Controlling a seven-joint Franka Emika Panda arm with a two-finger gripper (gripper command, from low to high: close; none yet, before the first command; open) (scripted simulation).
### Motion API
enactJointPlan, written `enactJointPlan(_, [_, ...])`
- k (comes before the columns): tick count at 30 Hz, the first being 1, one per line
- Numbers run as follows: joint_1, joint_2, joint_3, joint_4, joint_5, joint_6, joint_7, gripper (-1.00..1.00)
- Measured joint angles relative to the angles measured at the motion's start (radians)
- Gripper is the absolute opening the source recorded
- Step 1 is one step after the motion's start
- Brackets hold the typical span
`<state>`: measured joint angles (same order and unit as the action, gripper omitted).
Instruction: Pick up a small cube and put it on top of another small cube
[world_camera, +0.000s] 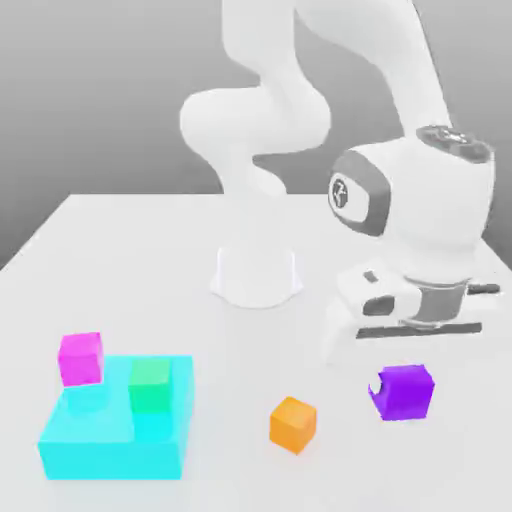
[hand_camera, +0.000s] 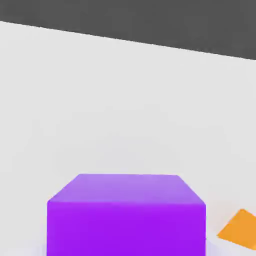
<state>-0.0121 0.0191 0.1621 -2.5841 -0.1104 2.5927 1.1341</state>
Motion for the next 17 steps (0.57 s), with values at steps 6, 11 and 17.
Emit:
enactJointPlan(6, [-0.187, -0.179, -0.131, -0.063, 0.068, -0.109, -0.04, -1.0])
enactJointPlan(11, [-0.264, -0.182, -0.215, -0.108, 0.097, -0.062, -0.057, -1.0])
enactJointPlan(17, [-0.265, -0.096, -0.22, -0.127, 0.103, 0.042, -0.062, 1.0])
